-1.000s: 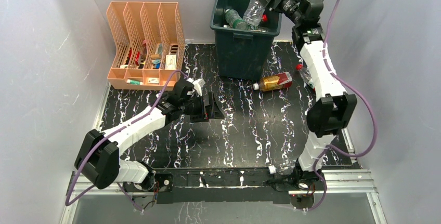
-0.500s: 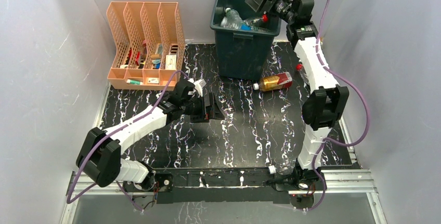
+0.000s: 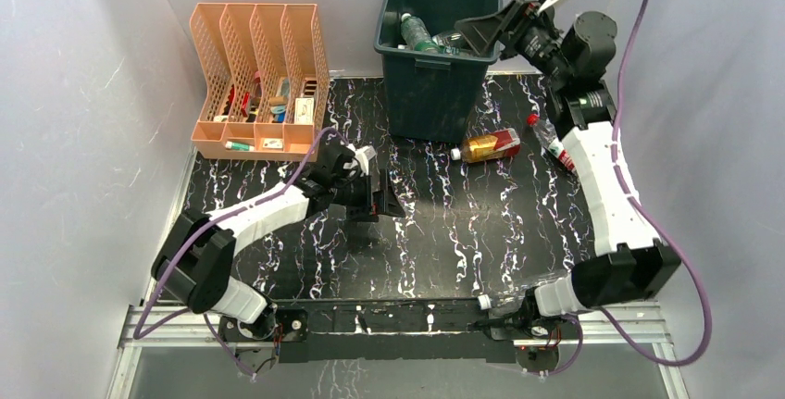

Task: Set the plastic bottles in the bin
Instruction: Place the plastic bottle in the trash bin, then pick up the plastic bottle at the center of the board.

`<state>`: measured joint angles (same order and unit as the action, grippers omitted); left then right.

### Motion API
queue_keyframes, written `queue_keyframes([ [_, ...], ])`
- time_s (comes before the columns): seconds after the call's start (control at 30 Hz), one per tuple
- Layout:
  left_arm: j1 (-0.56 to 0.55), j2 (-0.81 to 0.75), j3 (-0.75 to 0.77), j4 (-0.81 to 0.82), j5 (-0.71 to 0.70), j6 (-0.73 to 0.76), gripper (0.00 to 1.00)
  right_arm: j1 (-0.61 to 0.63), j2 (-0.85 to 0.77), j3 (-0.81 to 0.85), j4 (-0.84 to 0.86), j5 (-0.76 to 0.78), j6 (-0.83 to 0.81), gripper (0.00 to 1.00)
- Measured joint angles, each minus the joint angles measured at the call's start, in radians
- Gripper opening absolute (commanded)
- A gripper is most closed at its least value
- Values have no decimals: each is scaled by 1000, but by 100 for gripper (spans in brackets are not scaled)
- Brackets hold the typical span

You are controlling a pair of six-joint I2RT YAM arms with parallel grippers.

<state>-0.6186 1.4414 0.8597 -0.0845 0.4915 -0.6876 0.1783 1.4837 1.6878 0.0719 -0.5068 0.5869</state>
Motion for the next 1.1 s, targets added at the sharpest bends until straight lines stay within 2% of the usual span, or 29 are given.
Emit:
queue_keyframes([
  [0.13,-1,52,7,5,26,8,98,1,-105,-111,-4,8,-31,98],
  [0.47,-32,124,58,48,79,23,98,1,-196,-342,-94,84,-72,98],
  [0.77,-63,160,79,58,95,26,98,1,-283,-371,-125,124,-89,98],
  [1.1,-95,179,103,62,96,26,98,1,-290,-416,-134,131,-85,98],
])
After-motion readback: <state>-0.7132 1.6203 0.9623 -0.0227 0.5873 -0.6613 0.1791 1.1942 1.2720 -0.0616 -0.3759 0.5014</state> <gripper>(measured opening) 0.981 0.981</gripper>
